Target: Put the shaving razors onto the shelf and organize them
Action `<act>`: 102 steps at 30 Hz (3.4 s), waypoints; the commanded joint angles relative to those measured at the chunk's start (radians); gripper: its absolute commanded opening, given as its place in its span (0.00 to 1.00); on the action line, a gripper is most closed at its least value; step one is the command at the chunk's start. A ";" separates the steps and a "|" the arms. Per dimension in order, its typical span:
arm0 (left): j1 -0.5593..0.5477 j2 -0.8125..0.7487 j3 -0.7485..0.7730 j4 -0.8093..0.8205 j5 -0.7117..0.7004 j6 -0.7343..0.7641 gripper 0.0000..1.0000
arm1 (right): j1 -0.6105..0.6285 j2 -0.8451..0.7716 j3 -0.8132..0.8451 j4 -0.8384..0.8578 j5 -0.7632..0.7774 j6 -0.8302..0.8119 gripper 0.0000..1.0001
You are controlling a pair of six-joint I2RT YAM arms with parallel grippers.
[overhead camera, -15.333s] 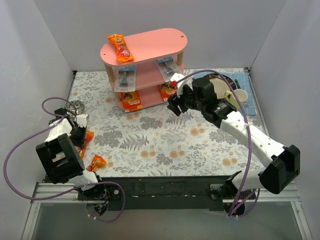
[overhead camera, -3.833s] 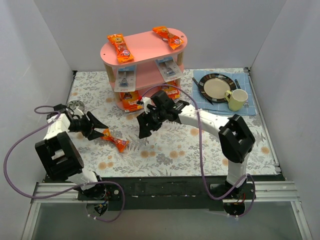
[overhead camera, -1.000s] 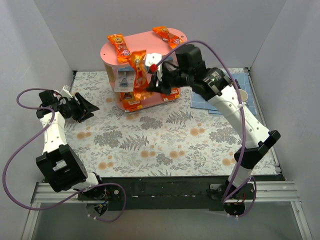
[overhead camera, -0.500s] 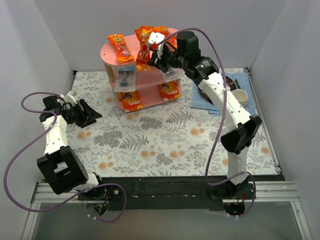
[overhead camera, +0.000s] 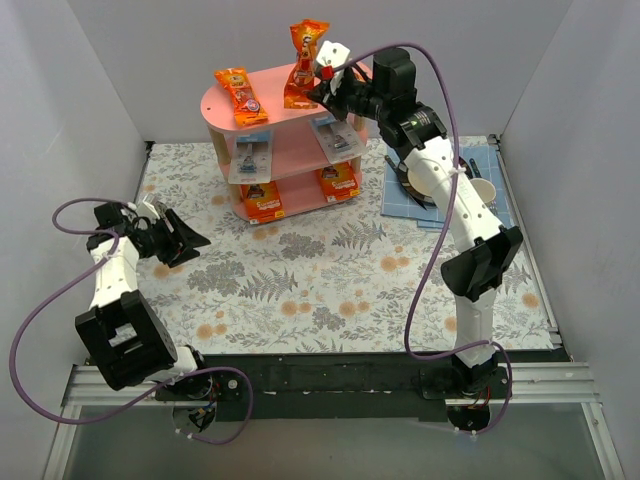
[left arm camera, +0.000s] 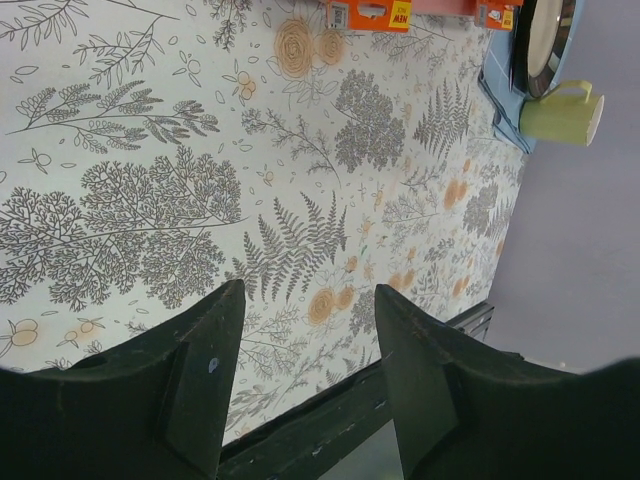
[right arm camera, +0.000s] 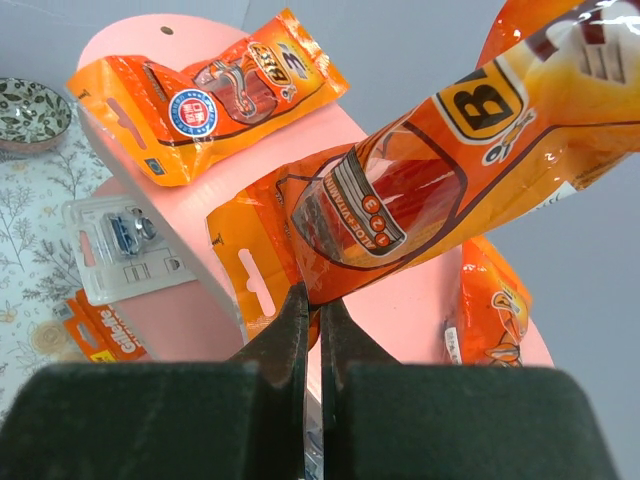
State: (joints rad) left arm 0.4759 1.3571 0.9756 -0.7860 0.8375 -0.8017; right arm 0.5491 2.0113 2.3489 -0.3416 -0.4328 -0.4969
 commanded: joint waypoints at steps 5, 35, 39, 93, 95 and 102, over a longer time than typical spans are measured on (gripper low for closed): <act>0.003 -0.047 -0.025 0.057 0.026 -0.062 0.54 | 0.003 0.015 0.043 0.046 -0.064 -0.020 0.01; 0.003 -0.125 -0.077 0.044 -0.006 -0.065 0.54 | -0.005 0.056 0.013 0.121 -0.030 -0.037 0.32; 0.003 -0.121 -0.077 0.047 -0.006 -0.070 0.54 | -0.005 0.055 0.003 0.124 -0.026 -0.025 0.33; -0.082 -0.047 0.353 0.375 0.195 -0.249 0.45 | 0.080 0.109 -0.039 0.544 0.121 0.408 0.66; -0.082 -0.056 0.345 0.373 0.189 -0.246 0.45 | 0.086 0.113 -0.036 0.532 0.118 0.402 0.66; -0.082 -0.070 0.331 0.366 0.184 -0.246 0.46 | 0.097 0.122 -0.043 0.484 0.173 0.374 0.61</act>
State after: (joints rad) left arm 0.3954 1.3304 1.3163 -0.4122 1.0286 -1.0622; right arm 0.6472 2.1349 2.2684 0.1299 -0.3157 -0.1036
